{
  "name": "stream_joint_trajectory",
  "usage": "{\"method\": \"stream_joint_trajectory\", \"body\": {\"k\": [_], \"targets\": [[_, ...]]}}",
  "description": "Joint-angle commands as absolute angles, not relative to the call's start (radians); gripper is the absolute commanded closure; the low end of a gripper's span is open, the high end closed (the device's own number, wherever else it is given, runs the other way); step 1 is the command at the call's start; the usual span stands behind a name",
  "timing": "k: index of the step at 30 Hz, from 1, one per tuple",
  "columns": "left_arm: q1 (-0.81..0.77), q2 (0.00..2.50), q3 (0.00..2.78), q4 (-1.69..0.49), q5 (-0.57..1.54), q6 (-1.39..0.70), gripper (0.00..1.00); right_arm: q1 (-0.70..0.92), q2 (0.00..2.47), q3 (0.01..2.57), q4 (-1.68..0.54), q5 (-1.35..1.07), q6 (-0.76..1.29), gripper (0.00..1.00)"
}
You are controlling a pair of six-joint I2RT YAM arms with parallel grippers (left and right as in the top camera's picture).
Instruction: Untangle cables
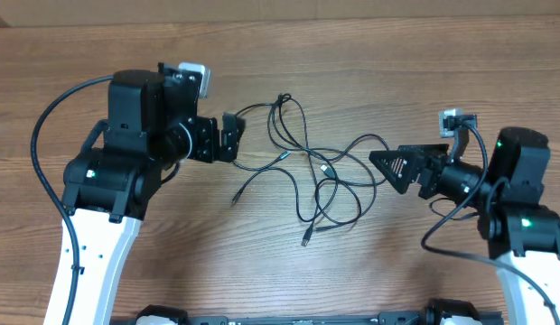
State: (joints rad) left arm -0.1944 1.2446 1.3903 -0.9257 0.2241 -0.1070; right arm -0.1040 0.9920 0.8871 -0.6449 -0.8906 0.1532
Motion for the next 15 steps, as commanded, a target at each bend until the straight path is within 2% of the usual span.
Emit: {"method": "stream_joint_trajectory", "body": {"k": [1, 15], "targets": [[-0.189, 1.229, 1.410, -0.950, 0.101, -0.143, 0.00, -0.101, 1.039, 0.892, -0.642, -0.864, 0.149, 0.00], [-0.189, 1.251, 1.410, -1.003, 0.097, -0.135, 0.00, -0.056, 1.281, 0.891, -0.645, -0.865, 0.133, 0.00]]}}
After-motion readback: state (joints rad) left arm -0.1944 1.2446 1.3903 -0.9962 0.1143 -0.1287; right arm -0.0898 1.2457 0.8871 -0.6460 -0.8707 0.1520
